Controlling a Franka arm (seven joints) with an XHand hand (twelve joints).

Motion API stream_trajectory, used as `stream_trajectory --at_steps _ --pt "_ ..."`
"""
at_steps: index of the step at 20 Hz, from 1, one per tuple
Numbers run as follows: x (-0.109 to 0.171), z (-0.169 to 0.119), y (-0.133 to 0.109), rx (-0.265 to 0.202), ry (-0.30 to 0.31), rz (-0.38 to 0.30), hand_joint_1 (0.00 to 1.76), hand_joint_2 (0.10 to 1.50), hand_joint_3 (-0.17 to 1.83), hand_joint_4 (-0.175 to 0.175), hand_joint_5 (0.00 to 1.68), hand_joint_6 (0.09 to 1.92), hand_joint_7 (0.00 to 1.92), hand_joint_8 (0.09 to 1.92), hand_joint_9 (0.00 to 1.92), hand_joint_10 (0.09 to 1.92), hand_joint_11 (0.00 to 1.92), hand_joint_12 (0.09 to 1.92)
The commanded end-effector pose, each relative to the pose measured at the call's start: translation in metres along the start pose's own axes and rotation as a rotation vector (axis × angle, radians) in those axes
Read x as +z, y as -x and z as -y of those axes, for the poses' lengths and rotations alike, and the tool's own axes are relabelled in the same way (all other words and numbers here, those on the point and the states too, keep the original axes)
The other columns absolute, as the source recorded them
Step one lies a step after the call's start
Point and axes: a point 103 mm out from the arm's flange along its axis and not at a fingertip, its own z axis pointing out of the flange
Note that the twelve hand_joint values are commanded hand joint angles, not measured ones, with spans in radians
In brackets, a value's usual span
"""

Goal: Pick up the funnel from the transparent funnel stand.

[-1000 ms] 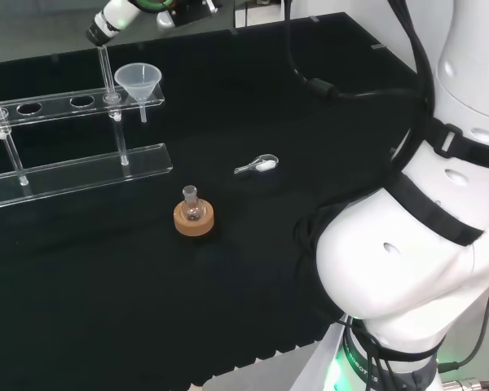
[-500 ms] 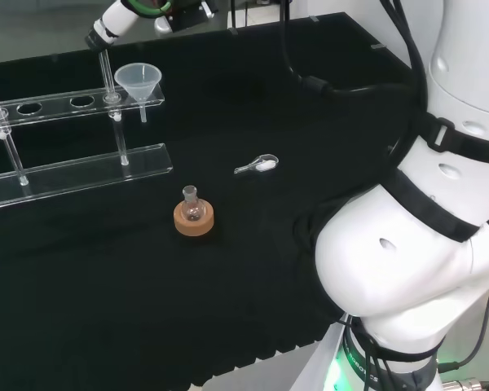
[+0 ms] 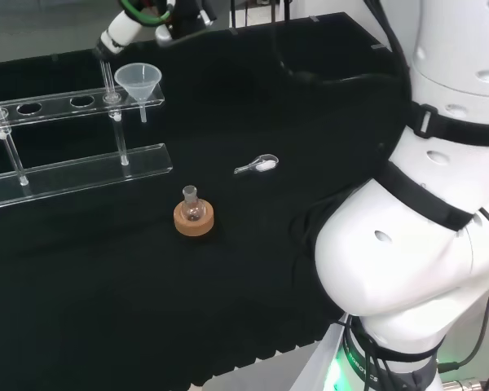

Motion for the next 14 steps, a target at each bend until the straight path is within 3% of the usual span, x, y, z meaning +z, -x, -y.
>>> stream_trajectory --at_steps 1,14 --pt "0.016 -0.023 -0.013 -0.008 -0.044 0.039 0.37 0.7 0.0 -0.049 0.09 0.09 0.04 0.61 0.0 0.45 0.0 1.27" --pt "0.035 -0.044 -0.004 0.006 -0.096 0.028 0.38 0.7 0.0 -0.047 0.09 0.09 0.04 0.61 0.0 0.47 0.0 1.28"
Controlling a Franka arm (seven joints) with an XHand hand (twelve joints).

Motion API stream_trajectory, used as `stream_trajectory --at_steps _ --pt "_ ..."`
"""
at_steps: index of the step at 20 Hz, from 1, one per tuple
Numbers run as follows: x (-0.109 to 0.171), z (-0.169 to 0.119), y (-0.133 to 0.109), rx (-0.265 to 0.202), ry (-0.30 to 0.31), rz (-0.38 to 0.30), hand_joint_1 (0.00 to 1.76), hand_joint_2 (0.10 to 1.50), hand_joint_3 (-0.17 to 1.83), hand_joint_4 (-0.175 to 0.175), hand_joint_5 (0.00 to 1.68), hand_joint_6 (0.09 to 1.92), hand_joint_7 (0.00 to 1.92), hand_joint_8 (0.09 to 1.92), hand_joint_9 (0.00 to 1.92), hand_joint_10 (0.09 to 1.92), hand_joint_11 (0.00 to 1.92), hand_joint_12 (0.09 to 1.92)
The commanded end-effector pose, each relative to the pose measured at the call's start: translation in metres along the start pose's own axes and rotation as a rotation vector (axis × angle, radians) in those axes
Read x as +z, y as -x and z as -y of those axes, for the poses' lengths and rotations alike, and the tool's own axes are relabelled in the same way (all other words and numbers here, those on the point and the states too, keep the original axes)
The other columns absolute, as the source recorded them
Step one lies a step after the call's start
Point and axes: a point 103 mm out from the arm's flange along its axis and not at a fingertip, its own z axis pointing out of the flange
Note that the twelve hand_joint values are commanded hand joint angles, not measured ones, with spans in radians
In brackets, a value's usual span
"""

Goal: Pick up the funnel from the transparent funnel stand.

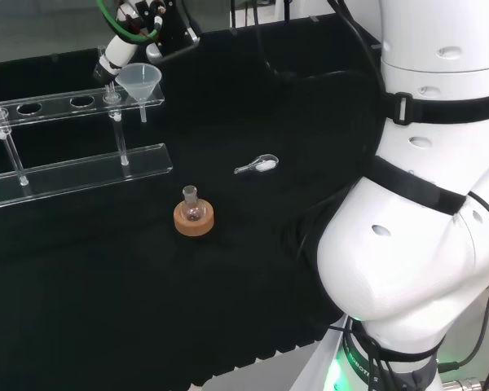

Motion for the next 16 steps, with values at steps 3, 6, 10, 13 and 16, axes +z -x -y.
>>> stream_trajectory --at_steps 3,6,10,13,16 --pt "0.009 -0.012 0.001 -0.004 -0.021 0.001 0.38 0.7 0.0 -0.046 0.09 0.09 0.04 0.61 0.0 0.48 0.0 1.28" --pt "0.013 -0.018 -0.002 -0.009 -0.034 0.005 0.38 0.71 0.0 -0.047 0.09 0.09 0.04 0.61 0.0 0.48 0.0 1.28" --pt "0.018 -0.027 -0.006 -0.012 -0.062 0.02 0.38 0.71 0.0 -0.047 0.08 0.09 0.04 0.61 0.0 0.48 0.0 1.28" --pt "0.022 -0.033 -0.007 -0.028 -0.098 0.038 0.38 0.7 0.0 -0.053 0.06 0.09 0.03 0.61 0.0 0.47 0.0 1.27" --pt "0.024 -0.036 -0.005 -0.033 -0.101 0.05 0.32 0.65 -0.02 -0.061 0.02 0.09 0.01 0.6 0.0 0.43 0.0 1.26"
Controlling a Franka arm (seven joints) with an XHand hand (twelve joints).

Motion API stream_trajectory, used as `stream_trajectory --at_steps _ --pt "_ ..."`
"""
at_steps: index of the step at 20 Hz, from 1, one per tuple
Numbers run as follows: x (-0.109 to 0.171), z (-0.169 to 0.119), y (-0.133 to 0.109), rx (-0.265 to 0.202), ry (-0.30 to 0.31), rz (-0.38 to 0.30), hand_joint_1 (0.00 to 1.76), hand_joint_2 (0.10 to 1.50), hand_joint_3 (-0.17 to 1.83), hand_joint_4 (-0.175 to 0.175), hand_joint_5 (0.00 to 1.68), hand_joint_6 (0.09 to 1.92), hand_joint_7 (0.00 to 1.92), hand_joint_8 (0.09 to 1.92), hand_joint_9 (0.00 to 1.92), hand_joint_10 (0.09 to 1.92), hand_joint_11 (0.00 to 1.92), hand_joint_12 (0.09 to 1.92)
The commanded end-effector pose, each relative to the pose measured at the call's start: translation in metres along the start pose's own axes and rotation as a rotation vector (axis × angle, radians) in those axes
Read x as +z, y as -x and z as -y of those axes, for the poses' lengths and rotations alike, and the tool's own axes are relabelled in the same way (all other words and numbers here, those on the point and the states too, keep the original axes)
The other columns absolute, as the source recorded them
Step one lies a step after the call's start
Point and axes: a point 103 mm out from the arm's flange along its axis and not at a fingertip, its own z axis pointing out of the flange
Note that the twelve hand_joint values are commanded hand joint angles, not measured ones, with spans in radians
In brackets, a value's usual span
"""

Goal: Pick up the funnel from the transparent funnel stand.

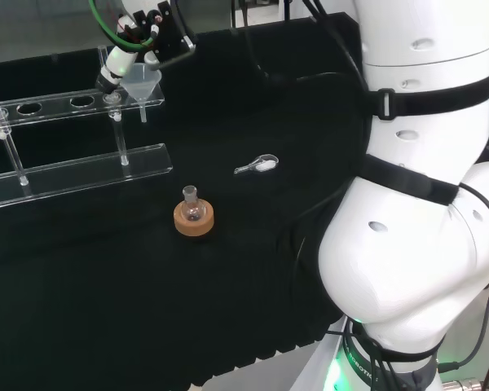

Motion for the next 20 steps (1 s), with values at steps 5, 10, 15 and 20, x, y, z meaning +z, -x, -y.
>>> stream_trajectory --at_steps 5,10,15,20 --pt "0.009 -0.014 0.001 -0.014 -0.044 0.054 0.29 0.61 -0.03 -0.068 0.0 0.09 0.0 0.57 0.0 0.38 0.0 1.23" --pt "0.012 -0.019 -0.002 -0.021 -0.053 0.078 0.36 0.65 -0.01 -0.07 0.0 0.09 0.0 0.55 0.0 0.36 0.0 1.22" --pt "0.013 -0.023 0.002 -0.011 -0.064 0.084 0.37 0.66 0.0 -0.071 0.0 0.09 0.0 0.55 0.0 0.36 0.0 1.22" --pt "0.017 -0.028 0.009 0.006 -0.071 0.09 0.38 0.66 0.0 -0.071 0.0 0.09 0.0 0.55 0.0 0.36 0.0 1.22"
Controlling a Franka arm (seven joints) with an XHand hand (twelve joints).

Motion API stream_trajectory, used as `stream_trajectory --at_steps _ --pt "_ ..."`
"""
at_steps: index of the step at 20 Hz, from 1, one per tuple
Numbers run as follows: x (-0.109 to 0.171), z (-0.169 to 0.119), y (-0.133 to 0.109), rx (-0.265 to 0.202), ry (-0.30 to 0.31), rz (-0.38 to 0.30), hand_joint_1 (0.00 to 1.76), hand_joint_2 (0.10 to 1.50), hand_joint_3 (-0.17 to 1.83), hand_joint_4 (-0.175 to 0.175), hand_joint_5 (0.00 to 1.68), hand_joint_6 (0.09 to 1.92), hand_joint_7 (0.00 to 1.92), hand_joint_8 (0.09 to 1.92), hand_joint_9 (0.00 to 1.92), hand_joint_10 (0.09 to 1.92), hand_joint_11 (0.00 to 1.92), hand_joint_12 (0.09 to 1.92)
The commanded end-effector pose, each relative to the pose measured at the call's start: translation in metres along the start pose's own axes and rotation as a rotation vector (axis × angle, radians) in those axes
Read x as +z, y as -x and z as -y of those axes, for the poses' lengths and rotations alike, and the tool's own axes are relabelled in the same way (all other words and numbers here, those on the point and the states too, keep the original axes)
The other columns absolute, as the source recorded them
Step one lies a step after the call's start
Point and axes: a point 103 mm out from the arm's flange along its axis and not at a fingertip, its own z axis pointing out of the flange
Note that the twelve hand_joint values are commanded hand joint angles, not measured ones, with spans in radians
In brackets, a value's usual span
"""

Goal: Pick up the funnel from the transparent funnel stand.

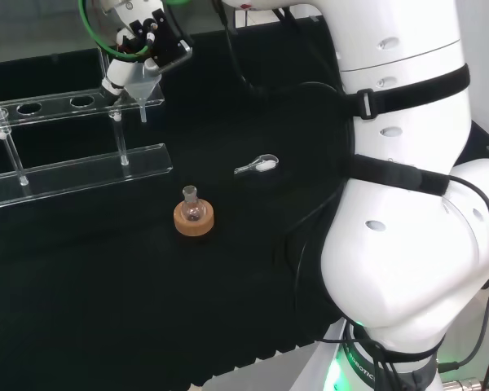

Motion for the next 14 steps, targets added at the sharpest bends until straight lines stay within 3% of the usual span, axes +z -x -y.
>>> stream_trajectory --at_steps 1,14 --pt "0.0046 -0.0057 0.0076 0.02 -0.012 0.006 0.38 0.66 0.0 -0.071 0.0 0.09 0.0 0.55 0.0 0.37 0.0 1.22" --pt "0.0046 -0.0119 0.0145 0.035 -0.029 0.029 0.39 0.67 0.0 -0.069 0.01 0.09 0.01 0.56 0.0 0.38 0.0 1.21"
